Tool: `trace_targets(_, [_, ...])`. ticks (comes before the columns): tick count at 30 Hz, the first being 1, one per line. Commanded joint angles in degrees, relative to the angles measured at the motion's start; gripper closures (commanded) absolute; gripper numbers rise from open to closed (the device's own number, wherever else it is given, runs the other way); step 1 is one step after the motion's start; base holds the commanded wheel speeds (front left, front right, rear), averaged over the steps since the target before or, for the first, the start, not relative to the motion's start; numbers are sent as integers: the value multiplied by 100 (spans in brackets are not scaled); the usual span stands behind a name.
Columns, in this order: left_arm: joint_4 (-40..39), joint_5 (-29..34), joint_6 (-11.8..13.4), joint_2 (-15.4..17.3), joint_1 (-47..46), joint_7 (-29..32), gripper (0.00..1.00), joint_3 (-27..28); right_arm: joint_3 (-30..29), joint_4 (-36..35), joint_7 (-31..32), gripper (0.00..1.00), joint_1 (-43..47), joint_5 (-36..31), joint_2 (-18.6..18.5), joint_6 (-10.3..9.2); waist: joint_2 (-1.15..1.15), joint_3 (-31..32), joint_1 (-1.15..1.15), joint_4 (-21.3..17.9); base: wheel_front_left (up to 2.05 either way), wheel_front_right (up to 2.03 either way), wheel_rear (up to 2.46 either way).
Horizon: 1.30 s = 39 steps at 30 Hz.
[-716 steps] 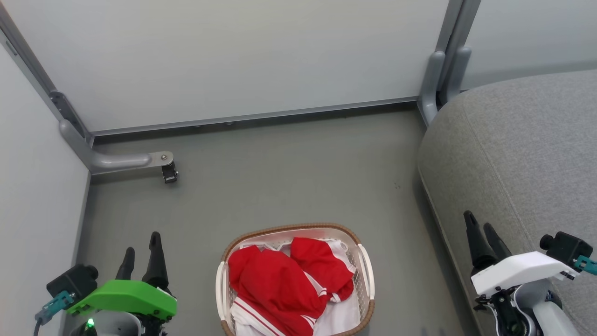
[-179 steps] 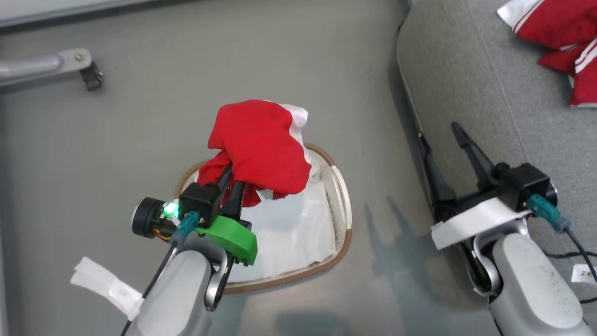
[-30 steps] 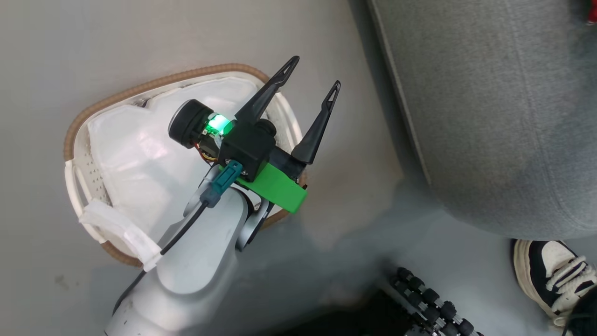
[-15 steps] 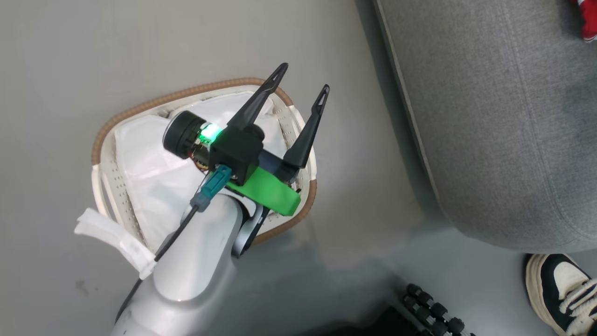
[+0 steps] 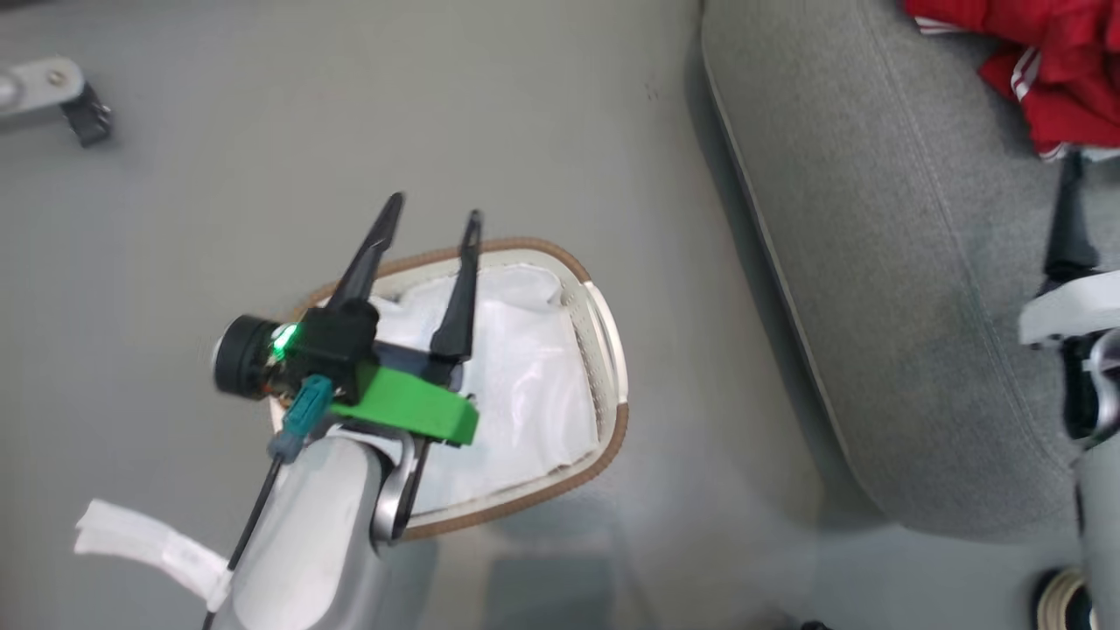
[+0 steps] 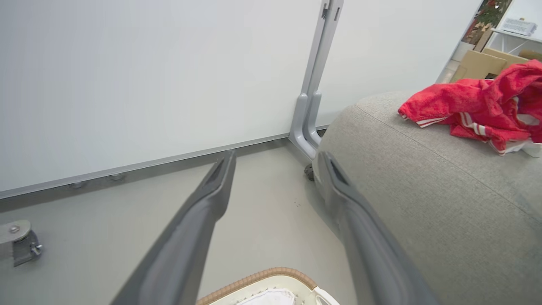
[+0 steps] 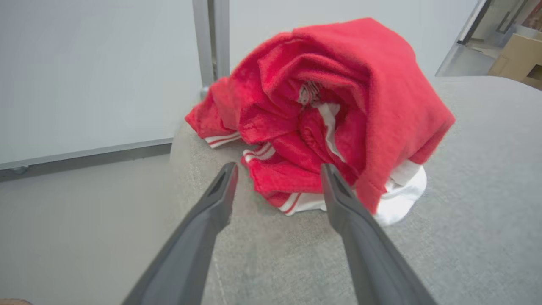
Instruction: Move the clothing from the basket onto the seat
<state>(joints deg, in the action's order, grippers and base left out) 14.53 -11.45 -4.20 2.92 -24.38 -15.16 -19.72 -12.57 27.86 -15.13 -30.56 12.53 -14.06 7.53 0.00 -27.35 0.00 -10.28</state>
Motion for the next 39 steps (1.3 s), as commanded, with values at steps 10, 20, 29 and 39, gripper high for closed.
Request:
trace_targets(10, [103, 437, 506, 12, 978, 3, 0, 1185, 1081, -547, -2, 0, 752, 156, 439, -8, 0, 1343, 0, 836, 0, 0, 0])
trace_targets(20, [317, 553, 543, 12, 1591, 3, 0, 1773, 1568, -525, -2, 0, 1373, 213, 735, -8, 0, 1793, 0, 958, 0, 0, 0])
trace_targets(29, [275, 400, 449, 11, 2095, 3, 0, 1854, 1679, -468, -2, 0, 1854, 56, 893, -8, 0, 2153, 0, 1012, 0, 0, 0])
trace_targets(39, [285, 111, 268, 9, 2435, 3, 0, 1832, 1738, -478, -1, 0, 2117, 57, 1015, -8, 0, 2333, 0, 951, 0, 0, 0])
